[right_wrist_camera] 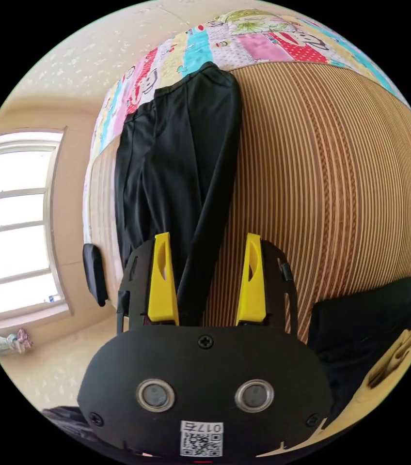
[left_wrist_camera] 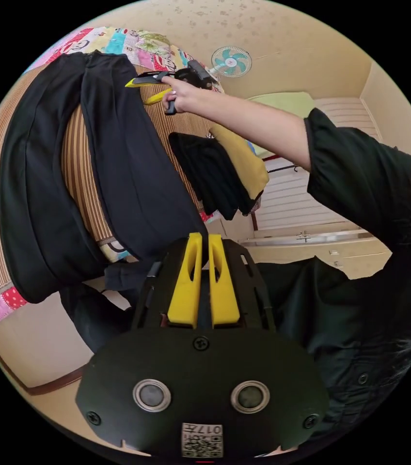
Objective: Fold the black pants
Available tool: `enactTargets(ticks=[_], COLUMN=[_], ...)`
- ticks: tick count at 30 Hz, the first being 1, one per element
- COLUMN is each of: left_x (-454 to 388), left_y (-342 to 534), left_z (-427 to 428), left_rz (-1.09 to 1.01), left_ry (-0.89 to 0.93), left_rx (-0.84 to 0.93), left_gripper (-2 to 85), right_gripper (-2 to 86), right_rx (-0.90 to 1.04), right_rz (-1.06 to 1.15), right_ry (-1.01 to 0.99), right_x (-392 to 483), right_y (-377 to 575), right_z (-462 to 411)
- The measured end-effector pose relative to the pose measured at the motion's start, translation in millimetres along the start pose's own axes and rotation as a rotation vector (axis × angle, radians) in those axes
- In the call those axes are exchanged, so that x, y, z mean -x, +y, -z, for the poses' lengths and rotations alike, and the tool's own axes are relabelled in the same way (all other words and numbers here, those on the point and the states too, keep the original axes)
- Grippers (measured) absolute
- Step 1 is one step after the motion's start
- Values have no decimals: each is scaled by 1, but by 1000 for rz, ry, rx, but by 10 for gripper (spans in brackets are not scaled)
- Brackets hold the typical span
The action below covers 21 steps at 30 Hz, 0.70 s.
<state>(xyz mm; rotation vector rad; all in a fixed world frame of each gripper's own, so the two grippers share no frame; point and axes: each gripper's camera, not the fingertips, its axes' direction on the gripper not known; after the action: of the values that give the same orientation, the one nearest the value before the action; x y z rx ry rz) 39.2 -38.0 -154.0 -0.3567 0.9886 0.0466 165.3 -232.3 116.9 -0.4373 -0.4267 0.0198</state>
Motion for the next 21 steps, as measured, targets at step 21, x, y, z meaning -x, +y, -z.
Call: enactTargets(ticks=[21], left_x=[216], left_y=[169], left_z=[80], left_rz=[623], left_ry=[-46], left_rx=[-51], left_gripper=[81], right_gripper=[104], right_rx=[-59], right_rz=[493], right_ry=[-191], right_x=[293], right_y=[12], right_z=[-159])
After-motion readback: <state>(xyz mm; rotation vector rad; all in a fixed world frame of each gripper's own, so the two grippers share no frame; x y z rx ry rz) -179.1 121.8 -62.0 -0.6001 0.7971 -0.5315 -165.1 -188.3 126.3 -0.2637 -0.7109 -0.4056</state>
